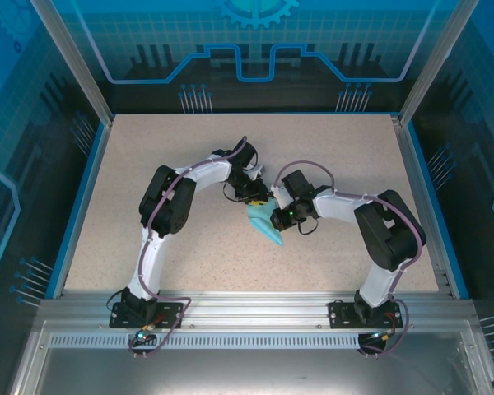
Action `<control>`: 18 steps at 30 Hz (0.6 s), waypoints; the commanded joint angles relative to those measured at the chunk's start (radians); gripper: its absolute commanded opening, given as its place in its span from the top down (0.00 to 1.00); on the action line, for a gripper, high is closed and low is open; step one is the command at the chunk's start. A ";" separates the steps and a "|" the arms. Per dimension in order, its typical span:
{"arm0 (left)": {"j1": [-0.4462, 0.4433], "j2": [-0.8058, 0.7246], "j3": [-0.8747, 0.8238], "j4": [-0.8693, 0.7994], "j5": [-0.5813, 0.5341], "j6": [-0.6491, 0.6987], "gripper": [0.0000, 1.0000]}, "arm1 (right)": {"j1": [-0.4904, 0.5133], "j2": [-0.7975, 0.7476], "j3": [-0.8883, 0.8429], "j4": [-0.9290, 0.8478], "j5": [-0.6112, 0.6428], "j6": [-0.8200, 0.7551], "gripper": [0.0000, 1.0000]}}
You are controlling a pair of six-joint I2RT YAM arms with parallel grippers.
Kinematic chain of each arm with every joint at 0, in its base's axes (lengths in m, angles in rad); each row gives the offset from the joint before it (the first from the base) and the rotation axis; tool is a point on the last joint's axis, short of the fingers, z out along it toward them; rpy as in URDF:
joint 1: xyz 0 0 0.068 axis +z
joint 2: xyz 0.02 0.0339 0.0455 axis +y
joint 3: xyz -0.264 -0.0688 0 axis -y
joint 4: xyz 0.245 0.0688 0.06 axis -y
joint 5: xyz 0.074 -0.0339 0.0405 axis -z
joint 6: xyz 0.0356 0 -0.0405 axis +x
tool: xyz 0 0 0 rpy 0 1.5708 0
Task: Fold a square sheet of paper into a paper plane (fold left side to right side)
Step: Third fold the triangle at the center of the table.
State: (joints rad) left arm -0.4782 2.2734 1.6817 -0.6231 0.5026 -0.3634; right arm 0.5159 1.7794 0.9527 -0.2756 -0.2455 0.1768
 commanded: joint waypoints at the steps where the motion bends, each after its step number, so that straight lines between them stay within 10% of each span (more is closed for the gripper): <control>1: -0.009 0.028 0.018 -0.044 -0.018 0.011 0.75 | -0.015 0.050 0.018 -0.049 -0.014 0.011 1.00; 18: 0.052 -0.158 0.083 -0.168 -0.029 0.048 0.55 | -0.011 0.067 -0.002 -0.071 -0.011 0.010 1.00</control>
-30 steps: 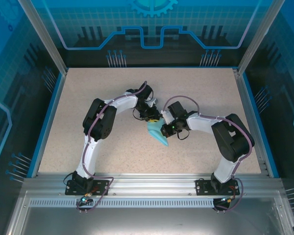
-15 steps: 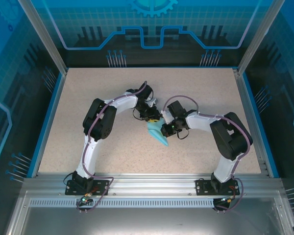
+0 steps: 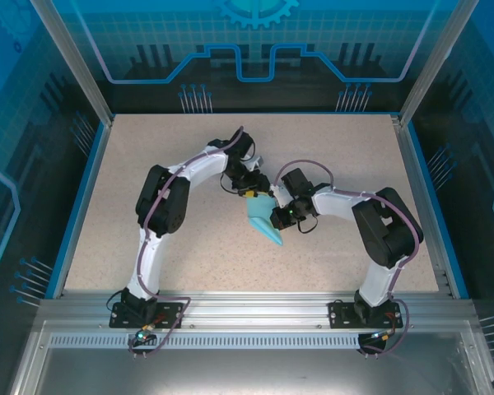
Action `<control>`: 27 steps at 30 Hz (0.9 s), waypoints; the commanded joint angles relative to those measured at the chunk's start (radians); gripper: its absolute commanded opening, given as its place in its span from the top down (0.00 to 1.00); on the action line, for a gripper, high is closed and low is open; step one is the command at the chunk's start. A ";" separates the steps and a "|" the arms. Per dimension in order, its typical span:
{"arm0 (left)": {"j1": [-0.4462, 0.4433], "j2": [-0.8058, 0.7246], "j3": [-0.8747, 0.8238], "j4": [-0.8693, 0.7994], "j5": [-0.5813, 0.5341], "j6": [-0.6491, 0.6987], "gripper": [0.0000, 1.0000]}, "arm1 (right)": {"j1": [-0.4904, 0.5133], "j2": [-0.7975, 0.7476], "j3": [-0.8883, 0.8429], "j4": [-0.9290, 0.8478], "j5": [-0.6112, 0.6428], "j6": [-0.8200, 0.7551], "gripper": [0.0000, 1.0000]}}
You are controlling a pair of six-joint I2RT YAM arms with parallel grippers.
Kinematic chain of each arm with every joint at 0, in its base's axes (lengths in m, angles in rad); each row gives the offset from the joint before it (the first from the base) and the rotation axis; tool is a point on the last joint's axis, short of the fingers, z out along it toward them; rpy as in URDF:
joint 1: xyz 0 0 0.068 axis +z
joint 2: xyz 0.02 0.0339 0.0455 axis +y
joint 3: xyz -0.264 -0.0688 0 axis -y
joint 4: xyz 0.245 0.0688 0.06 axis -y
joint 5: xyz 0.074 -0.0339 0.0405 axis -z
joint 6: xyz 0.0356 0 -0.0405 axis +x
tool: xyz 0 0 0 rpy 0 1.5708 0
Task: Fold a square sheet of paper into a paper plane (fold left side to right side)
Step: Third fold the triangle at the center of the table.
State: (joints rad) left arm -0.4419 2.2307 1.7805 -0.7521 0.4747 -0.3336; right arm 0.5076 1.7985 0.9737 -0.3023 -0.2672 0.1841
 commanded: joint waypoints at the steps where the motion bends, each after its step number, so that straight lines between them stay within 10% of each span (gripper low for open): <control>1: 0.016 -0.141 -0.042 -0.027 0.005 0.014 0.58 | -0.003 0.047 -0.023 -0.044 0.011 0.002 1.00; 11: 0.003 -0.346 -0.452 0.267 0.205 -0.174 0.78 | 0.000 0.051 -0.018 -0.044 0.009 -0.010 1.00; 27: -0.069 -0.190 -0.432 0.312 0.192 -0.257 0.81 | 0.005 0.068 0.001 -0.067 0.022 -0.018 1.00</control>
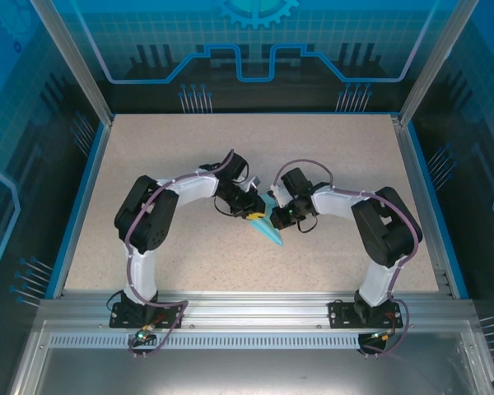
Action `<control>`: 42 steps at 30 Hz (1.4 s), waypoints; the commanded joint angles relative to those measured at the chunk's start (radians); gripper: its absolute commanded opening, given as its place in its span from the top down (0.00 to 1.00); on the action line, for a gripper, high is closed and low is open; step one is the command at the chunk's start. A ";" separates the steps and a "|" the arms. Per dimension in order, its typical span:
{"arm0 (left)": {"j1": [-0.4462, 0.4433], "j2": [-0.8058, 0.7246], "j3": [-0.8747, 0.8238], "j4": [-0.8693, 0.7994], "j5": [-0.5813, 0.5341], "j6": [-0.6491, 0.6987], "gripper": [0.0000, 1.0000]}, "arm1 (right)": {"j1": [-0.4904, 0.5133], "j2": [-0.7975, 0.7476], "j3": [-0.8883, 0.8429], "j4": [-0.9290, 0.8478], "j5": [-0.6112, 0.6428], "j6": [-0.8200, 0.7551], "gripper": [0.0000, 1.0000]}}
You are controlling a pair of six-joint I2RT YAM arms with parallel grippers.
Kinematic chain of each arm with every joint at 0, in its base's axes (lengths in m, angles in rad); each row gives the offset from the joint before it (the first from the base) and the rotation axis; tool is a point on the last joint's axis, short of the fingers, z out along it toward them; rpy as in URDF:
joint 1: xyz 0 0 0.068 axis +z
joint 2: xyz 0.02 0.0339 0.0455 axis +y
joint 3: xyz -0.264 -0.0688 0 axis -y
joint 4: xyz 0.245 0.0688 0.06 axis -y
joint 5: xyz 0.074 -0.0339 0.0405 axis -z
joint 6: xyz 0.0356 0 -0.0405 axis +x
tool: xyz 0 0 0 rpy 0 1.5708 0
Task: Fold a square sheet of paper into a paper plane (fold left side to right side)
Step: Third fold the triangle at the center of the table.
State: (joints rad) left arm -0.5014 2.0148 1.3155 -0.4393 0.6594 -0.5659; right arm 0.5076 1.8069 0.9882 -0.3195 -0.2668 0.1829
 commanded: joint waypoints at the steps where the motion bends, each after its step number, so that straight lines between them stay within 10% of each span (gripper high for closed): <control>1: -0.011 0.032 0.034 -0.001 0.004 -0.026 0.81 | 0.006 0.059 -0.014 -0.050 0.020 -0.016 1.00; 29: -0.047 0.091 -0.069 -0.031 -0.125 -0.013 0.83 | -0.001 0.006 0.007 -0.056 -0.010 0.003 1.00; 37: -0.061 0.097 -0.100 -0.019 -0.157 -0.026 0.85 | -0.030 -0.169 0.010 -0.139 -0.071 0.035 0.72; 42: -0.062 0.094 -0.099 -0.027 -0.170 -0.022 0.85 | -0.020 -0.221 -0.032 -0.170 -0.186 0.058 0.73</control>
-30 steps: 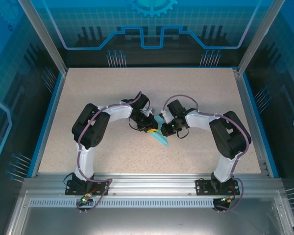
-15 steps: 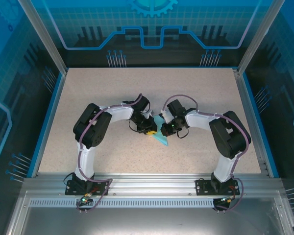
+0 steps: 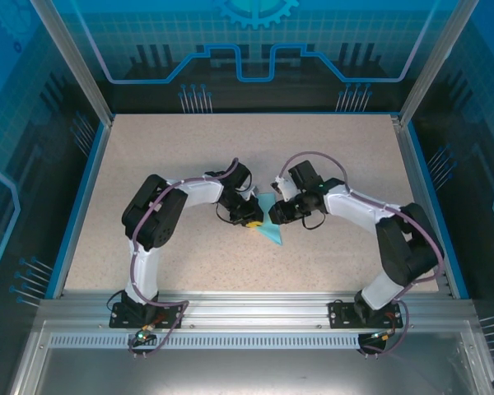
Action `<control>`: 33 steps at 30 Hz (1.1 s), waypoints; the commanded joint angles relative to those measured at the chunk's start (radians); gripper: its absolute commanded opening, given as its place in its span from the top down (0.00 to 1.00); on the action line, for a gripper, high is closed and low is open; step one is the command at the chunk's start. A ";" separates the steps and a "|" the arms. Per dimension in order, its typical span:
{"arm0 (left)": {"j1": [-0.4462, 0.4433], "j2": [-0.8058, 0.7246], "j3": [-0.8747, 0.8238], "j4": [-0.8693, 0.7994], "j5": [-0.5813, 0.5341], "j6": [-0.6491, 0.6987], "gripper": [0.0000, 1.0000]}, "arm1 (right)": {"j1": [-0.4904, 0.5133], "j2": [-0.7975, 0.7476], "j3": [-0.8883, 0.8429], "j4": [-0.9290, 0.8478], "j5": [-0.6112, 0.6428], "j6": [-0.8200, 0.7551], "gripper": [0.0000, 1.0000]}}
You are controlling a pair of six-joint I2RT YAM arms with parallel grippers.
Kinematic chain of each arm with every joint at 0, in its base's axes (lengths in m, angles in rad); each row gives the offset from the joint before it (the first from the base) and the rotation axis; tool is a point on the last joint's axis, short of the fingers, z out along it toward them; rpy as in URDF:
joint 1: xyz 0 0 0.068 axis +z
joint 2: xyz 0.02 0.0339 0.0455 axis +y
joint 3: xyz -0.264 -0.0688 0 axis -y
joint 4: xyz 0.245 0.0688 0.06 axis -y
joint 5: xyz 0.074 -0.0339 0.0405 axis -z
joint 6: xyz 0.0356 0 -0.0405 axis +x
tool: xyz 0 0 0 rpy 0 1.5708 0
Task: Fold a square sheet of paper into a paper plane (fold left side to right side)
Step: Third fold the triangle at the center of the table.
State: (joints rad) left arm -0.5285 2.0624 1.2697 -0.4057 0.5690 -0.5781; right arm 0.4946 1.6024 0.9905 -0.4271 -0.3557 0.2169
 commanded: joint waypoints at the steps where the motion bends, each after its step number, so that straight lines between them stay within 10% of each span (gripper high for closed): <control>1: -0.035 0.046 -0.053 -0.062 -0.081 -0.009 0.85 | -0.001 -0.016 -0.044 -0.058 -0.126 0.034 0.74; 33: -0.035 0.041 -0.039 -0.087 -0.111 0.001 0.87 | 0.035 0.203 -0.044 -0.091 -0.108 0.105 0.81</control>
State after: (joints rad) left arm -0.5350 2.0560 1.2667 -0.4057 0.5449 -0.5777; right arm 0.5171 1.7828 0.9554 -0.4728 -0.4786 0.3088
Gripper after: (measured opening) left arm 0.136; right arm 0.194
